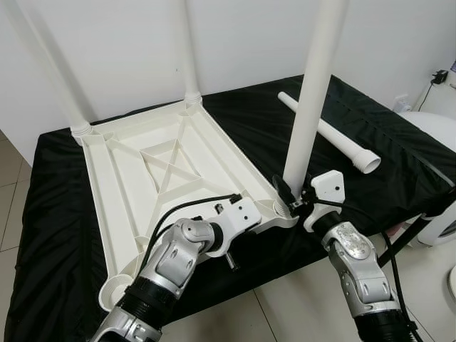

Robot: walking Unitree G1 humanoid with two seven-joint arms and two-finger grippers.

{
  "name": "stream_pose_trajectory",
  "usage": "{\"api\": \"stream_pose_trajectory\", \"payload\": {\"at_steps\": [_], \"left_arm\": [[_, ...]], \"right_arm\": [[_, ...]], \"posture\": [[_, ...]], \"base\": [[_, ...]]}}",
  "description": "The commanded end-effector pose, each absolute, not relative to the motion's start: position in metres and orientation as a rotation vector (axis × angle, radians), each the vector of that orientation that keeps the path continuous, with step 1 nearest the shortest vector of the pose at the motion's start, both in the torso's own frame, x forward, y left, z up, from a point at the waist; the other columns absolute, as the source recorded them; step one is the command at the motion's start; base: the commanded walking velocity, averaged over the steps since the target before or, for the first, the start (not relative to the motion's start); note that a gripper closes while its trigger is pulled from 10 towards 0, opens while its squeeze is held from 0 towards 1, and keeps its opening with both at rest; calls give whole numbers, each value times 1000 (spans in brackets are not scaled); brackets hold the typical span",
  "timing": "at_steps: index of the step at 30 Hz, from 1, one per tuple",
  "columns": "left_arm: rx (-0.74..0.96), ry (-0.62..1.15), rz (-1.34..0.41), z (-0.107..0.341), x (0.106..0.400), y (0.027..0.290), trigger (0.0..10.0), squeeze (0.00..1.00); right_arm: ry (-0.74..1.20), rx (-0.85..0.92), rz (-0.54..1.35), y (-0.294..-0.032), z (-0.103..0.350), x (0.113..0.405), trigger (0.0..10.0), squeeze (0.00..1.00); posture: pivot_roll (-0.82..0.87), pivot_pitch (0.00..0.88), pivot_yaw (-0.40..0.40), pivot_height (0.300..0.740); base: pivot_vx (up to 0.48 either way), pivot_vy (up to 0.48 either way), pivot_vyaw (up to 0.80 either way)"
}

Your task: Building children table

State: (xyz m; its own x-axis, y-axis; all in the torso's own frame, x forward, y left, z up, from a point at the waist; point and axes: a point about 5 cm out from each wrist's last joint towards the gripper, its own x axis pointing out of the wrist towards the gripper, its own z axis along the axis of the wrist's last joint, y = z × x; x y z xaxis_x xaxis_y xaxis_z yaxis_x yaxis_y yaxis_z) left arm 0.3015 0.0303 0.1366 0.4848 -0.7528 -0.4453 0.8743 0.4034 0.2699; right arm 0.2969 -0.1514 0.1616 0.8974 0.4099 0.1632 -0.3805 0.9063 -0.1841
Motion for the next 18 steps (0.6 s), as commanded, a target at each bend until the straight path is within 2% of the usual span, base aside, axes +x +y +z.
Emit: {"api": "stream_pose_trajectory", "payload": {"at_steps": [1,18], "left_arm": [[505,88,-958,168,307,27,10000,0],[506,85,-964,170,307,27,10000,0]], "right_arm": [[-19,-111,414,-149,122,287,10000,0],[-36,-50,244,-157,124,289,10000,0]], "posture": [[-121,59,88,740],[-125,66,93,740]], "base": [[0,0,0],[0,0,0]]}}
